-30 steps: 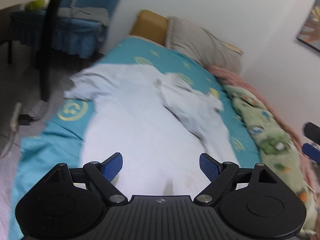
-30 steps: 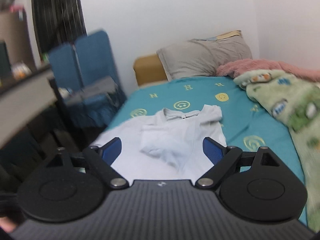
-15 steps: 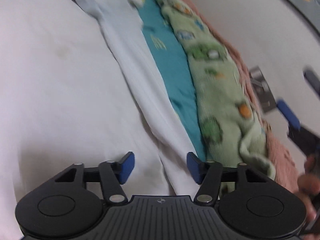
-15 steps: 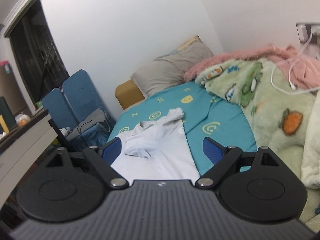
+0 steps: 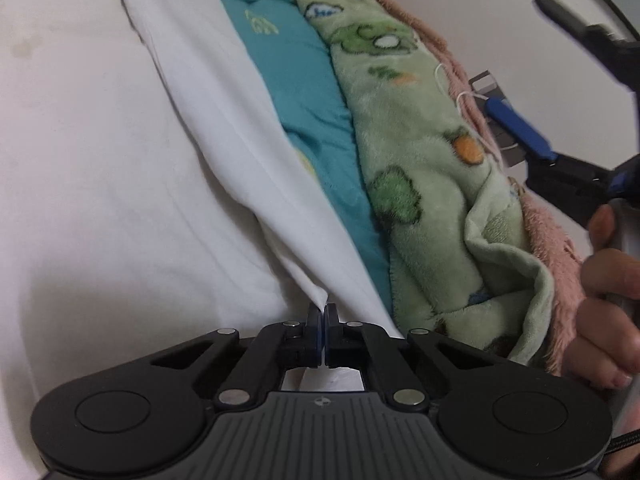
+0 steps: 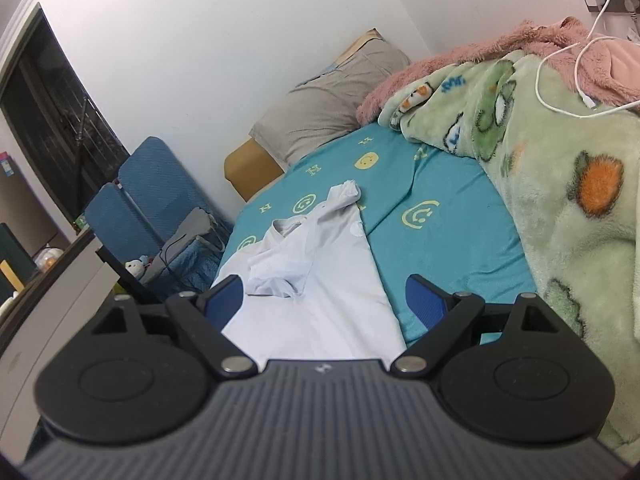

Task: Fold clothes

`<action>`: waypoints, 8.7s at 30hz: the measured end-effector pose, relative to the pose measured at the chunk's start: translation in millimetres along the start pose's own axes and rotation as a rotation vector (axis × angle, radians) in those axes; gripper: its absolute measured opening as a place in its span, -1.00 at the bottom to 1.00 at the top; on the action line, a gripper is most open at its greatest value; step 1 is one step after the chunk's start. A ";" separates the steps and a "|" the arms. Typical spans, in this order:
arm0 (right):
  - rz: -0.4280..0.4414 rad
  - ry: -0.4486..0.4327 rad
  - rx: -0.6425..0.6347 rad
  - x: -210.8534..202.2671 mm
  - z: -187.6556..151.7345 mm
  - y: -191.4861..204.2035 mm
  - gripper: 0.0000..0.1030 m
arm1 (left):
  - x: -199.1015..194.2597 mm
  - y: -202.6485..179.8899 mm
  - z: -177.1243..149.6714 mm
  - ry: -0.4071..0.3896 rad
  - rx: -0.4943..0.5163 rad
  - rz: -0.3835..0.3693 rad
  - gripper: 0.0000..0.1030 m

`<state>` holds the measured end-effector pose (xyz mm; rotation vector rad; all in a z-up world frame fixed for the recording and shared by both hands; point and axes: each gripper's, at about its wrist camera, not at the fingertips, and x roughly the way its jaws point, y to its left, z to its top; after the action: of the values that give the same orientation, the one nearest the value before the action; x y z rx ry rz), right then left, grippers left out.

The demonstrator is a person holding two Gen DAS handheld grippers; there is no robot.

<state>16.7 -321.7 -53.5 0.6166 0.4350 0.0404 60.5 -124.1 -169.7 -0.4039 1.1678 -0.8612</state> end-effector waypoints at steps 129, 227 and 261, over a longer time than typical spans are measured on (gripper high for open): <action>0.329 0.476 -1.022 427.7 -208.3 343.0 0.39 | -290.2 168.8 48.2 -0.740 -0.330 0.623 0.96; -0.148 0.066 -0.425 372.2 30.0 97.2 0.71 | -151.6 122.0 80.8 -0.577 0.087 0.801 0.92; -0.038 0.059 -0.343 -7.2 -43.3 90.6 0.70 | -231.8 89.9 -7.8 -0.406 -0.185 0.629 0.84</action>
<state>0.8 -224.9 -30.8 0.2699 0.4836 0.0946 56.7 110.8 -87.9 -0.3135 0.9118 -0.1129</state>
